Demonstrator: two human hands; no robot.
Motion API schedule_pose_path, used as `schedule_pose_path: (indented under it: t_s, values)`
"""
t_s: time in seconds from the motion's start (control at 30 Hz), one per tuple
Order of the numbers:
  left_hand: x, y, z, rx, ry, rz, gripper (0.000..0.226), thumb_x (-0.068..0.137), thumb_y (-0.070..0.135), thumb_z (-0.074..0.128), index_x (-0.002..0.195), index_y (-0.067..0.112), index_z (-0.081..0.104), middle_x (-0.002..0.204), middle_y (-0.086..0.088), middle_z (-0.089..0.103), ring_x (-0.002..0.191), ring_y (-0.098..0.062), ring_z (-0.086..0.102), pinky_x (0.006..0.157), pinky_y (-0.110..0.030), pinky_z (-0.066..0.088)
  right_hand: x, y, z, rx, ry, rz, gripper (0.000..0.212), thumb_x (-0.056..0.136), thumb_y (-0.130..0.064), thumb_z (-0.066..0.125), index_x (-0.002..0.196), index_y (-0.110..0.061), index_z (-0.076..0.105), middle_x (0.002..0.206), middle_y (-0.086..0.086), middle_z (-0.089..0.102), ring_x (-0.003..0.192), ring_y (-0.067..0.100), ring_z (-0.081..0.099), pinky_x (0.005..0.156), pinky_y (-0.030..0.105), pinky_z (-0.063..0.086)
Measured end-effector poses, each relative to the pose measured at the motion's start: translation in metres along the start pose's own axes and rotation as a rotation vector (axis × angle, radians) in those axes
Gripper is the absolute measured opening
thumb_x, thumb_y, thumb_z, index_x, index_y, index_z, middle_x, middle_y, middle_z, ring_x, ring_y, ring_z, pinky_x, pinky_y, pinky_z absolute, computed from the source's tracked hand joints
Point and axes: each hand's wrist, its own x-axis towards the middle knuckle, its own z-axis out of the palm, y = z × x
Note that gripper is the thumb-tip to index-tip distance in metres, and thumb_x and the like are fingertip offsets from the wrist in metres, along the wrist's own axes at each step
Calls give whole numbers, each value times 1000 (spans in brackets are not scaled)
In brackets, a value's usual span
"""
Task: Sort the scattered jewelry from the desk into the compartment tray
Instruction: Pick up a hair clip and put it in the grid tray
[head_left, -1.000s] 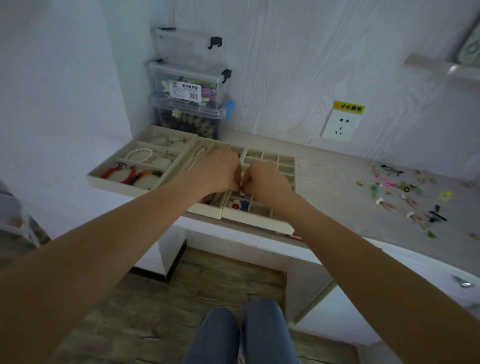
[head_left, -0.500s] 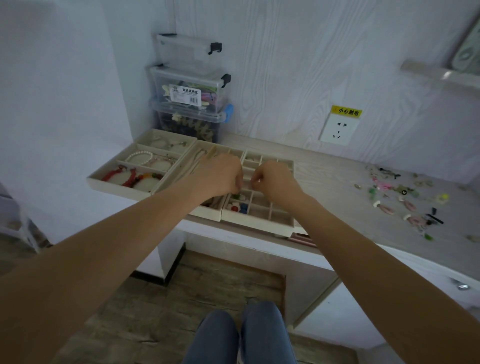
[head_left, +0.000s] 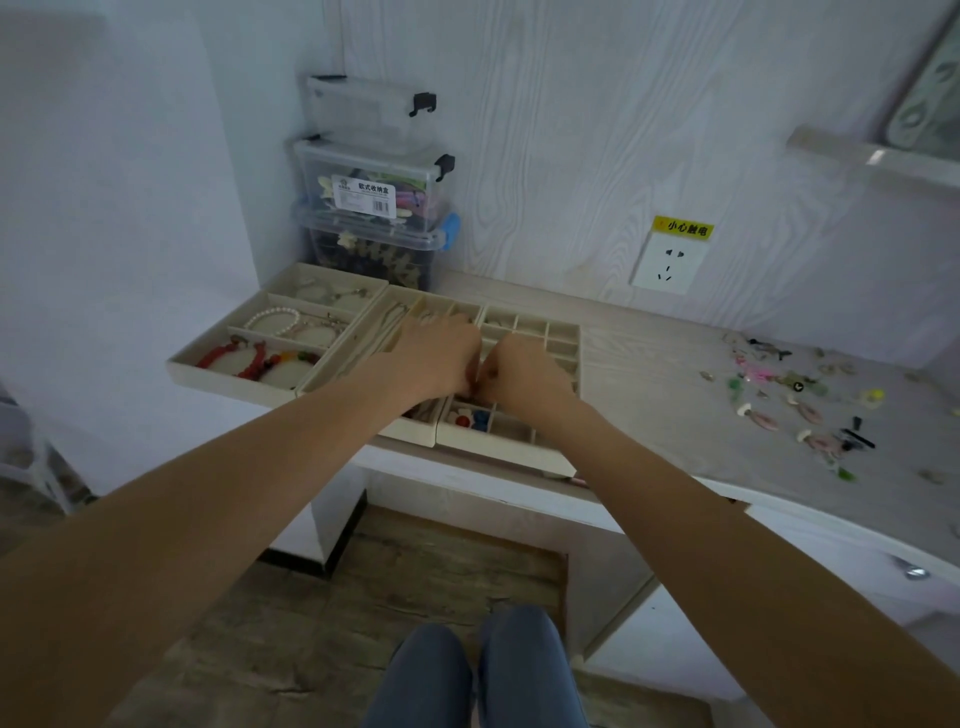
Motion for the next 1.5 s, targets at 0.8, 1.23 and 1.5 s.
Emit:
schedule_pose_path:
  t_s: [0.8, 1.23, 1.5]
  values:
    - [4, -9, 0, -17, -112, 53, 23, 87, 32, 60, 79, 10, 65, 112, -12, 47, 102, -27, 49, 89, -43, 44, 7, 7, 3, 41, -24, 24, 22, 78, -16, 70, 99, -8, 69, 94, 12, 66, 84, 27, 64, 77, 38, 56]
    - [4, -1, 3, 136, 38, 83, 35, 84, 29, 66, 112, 8, 62, 128, -10, 43, 113, -27, 48, 95, -42, 40, 8, 8, 5, 22, -8, 4, 21, 79, -18, 69, 95, -5, 69, 91, 15, 67, 83, 29, 65, 77, 39, 55]
    - [6, -2, 7, 90, 73, 100, 32, 85, 24, 64, 114, 8, 61, 127, -10, 43, 107, -25, 52, 93, -38, 45, 7, 3, 7, -23, 16, -1, 14, 87, -14, 60, 98, -5, 63, 98, 15, 65, 88, 31, 64, 76, 39, 54]
